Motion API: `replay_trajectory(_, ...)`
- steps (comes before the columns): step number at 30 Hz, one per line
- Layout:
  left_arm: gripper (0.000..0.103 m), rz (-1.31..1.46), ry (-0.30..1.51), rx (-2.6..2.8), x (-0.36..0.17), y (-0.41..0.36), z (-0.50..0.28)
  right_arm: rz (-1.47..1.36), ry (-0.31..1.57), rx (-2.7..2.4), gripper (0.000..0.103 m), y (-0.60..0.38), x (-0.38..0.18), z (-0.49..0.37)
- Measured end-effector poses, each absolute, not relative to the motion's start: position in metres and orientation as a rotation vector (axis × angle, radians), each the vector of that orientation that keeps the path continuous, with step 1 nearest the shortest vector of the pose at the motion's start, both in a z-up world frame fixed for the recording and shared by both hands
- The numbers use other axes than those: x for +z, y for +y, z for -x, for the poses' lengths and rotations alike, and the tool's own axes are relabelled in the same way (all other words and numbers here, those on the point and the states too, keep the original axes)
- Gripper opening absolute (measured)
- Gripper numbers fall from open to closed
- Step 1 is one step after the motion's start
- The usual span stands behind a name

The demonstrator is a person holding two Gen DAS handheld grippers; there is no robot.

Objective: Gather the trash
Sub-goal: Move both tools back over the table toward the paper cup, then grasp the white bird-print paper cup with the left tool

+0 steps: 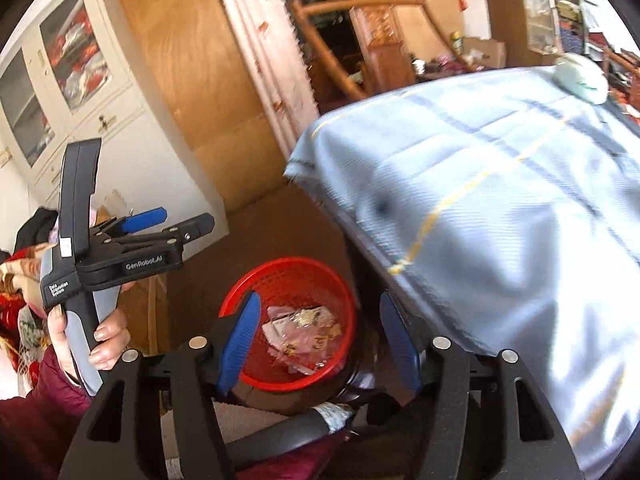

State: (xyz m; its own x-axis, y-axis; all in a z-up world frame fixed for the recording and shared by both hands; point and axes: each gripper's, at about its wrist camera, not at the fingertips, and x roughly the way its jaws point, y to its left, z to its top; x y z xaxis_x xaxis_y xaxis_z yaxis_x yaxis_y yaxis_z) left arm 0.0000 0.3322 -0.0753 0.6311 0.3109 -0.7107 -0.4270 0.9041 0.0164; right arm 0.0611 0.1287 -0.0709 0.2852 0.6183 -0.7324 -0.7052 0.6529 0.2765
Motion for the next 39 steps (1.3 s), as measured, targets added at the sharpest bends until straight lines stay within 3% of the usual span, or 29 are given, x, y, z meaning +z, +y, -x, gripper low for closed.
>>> replay_trajectory(20, 0.096, -0.066, 0.606, 0.173, -0.005, 0.179, -0.006, -0.11, 0.581, 0.342, 0.089, -0.149, -0.006, -0.013)
replay_trajectory(27, 0.096, -0.088, 0.607, 0.066, 0.005, 0.122, -0.043, -0.152, 0.558, 0.174, 0.09, -0.234, -0.006, -0.023)
replay_trajectory(39, 0.096, -0.212, 0.639, -0.13, 0.007, 0.009, -0.175, -0.175, 0.596, 0.082, 0.09, -0.28, -0.012, -0.091)
